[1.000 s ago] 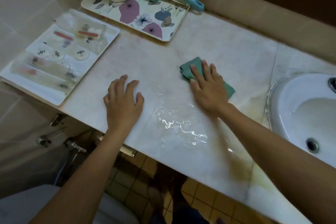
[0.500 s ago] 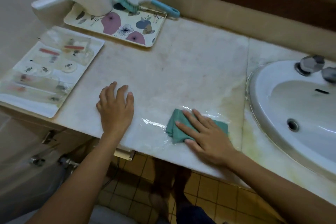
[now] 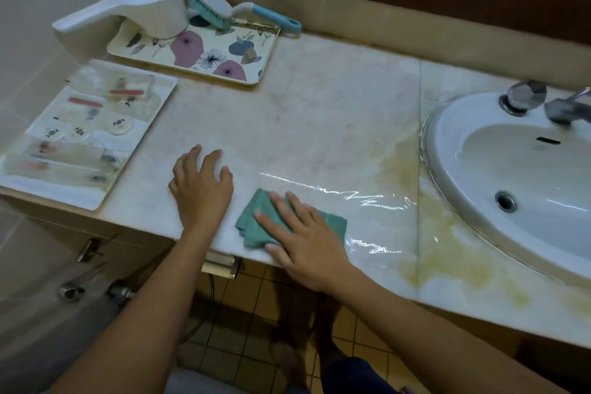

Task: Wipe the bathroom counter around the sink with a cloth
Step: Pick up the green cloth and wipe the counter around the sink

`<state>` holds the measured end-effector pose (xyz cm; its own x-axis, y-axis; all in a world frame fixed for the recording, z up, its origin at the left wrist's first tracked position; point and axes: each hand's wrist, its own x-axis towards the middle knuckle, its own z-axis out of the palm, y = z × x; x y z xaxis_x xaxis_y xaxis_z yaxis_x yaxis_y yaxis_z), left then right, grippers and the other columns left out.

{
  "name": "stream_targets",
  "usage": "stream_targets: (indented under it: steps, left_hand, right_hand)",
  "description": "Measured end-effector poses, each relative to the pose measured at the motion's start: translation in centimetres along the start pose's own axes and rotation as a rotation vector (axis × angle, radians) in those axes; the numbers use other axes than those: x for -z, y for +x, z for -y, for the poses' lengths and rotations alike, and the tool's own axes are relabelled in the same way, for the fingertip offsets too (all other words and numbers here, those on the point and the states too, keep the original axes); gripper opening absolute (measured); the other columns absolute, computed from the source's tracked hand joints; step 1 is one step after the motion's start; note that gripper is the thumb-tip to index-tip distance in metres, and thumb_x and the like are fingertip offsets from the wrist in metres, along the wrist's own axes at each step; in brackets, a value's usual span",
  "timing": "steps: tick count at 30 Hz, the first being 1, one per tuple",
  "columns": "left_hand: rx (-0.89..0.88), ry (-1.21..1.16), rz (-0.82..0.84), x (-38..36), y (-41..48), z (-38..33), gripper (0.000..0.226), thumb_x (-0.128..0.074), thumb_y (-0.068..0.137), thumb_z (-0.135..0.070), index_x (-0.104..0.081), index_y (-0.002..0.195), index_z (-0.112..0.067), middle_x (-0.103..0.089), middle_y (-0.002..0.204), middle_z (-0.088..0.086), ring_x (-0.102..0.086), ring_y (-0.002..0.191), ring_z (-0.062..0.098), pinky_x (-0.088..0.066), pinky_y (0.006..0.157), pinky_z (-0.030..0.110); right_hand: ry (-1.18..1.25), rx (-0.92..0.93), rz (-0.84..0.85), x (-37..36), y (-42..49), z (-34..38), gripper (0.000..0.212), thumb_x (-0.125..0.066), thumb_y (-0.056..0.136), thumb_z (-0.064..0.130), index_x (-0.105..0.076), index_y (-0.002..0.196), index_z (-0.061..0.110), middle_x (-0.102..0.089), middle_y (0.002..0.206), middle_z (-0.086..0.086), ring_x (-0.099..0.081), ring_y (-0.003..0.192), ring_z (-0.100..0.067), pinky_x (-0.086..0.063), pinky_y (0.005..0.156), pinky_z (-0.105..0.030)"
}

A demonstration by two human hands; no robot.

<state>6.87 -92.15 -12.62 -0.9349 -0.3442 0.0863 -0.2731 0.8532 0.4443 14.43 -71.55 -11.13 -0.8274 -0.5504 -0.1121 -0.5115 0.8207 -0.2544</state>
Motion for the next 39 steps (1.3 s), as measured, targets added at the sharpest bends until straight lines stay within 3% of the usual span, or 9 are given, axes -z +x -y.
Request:
stream_targets:
  steps: [3,6,9,12,17,23,27,32,39]
  left_hand:
    - [-0.003,0.003,-0.003,0.0,-0.2,-0.1,0.041,-0.048,0.094,-0.036,-0.056,0.133,-0.028,-0.038,0.152,0.001,-0.026,0.141,0.025,-0.029,0.106,0.049]
    - [0.0,0.002,0.007,0.2,-0.2,-0.2,0.041,-0.047,0.094,-0.036,-0.055,0.133,-0.028,-0.036,0.153,0.001,-0.026,0.142,0.025,-0.028,0.107,0.049]
    - [0.075,-0.041,0.055,0.2,-0.2,-1.0,0.042,-0.047,0.095,-0.034,-0.053,0.136,-0.026,-0.03,0.156,0.001,-0.019,0.145,0.024,-0.022,0.111,0.049]
    - [0.071,-0.151,0.083,-0.2,0.0,-3.4,0.042,-0.053,0.091,-0.025,-0.055,0.132,-0.022,-0.03,0.155,0.003,-0.022,0.143,0.025,-0.026,0.112,0.046]
    - [-0.129,-0.337,0.202,-3.1,1.3,-9.9,0.041,-0.052,0.092,-0.015,-0.058,0.132,-0.019,-0.037,0.153,0.004,-0.033,0.14,0.025,-0.029,0.114,0.039]
    - [-0.169,0.008,0.094,-5.8,0.6,-11.3,0.043,-0.044,0.096,-0.029,-0.049,0.138,-0.022,-0.034,0.156,0.001,-0.028,0.141,0.023,-0.029,0.105,0.047]
    - [-0.153,0.093,0.079,-6.1,0.7,-11.8,0.043,-0.045,0.094,-0.029,-0.049,0.136,-0.022,-0.034,0.155,0.001,-0.03,0.138,0.024,-0.032,0.1,0.049]
    - [-0.155,0.125,0.041,-6.3,0.4,-11.9,0.041,-0.049,0.092,-0.027,-0.05,0.133,-0.02,-0.037,0.153,0.003,-0.033,0.136,0.027,-0.033,0.097,0.05]
    - [-0.177,0.144,0.022,-6.4,0.4,-11.9,0.043,-0.044,0.09,-0.029,-0.051,0.131,-0.02,-0.039,0.151,0.005,-0.035,0.134,0.03,-0.035,0.095,0.051]
  right_hand:
    - [-0.04,0.017,0.013,0.4,-4.4,-3.7,0.055,-0.019,0.099,0.055,-0.01,0.152,0.041,0.001,0.162,0.004,0.004,0.149,-0.02,-0.009,0.118,-0.04]
    - [-0.042,-0.145,0.004,1.3,-6.6,-8.0,0.055,-0.022,0.097,0.055,-0.012,0.15,0.045,0.001,0.162,0.009,0.003,0.149,-0.016,-0.02,0.117,-0.043]
    - [0.037,-0.395,-0.052,2.0,-6.5,-9.5,0.054,-0.021,0.098,0.055,-0.001,0.148,0.051,0.012,0.16,0.016,0.013,0.147,-0.011,-0.01,0.12,-0.04]
    - [0.074,-0.555,-0.117,1.6,-5.1,-7.7,0.055,-0.023,0.1,0.052,-0.003,0.15,0.045,0.014,0.16,0.011,0.016,0.147,-0.015,-0.003,0.118,-0.039]
    - [0.024,-0.203,-0.036,2.2,-0.5,-8.0,0.056,-0.02,0.097,0.052,-0.012,0.152,0.04,0.002,0.162,0.006,0.006,0.149,-0.02,-0.005,0.116,-0.035]
    - [0.012,-0.283,-0.039,4.9,10.2,-16.3,0.053,-0.025,0.101,0.049,-0.014,0.152,0.039,0.0,0.163,0.004,0.004,0.149,-0.021,-0.007,0.116,-0.039]
    - [-0.012,-0.273,-0.02,7.4,13.9,-23.3,0.053,-0.024,0.101,0.048,-0.014,0.152,0.036,-0.001,0.163,0.0,0.001,0.149,-0.025,-0.009,0.117,-0.042]
    - [-0.025,-0.483,-0.029,9.1,13.5,-30.7,0.055,-0.021,0.101,0.05,-0.011,0.153,0.035,0.001,0.163,-0.001,0.002,0.148,-0.028,-0.01,0.118,-0.046]
    - [-0.035,-0.419,-0.019,7.3,7.5,-25.6,0.055,-0.02,0.1,0.05,-0.009,0.152,0.036,0.004,0.162,-0.001,0.002,0.148,-0.028,-0.01,0.117,-0.044]
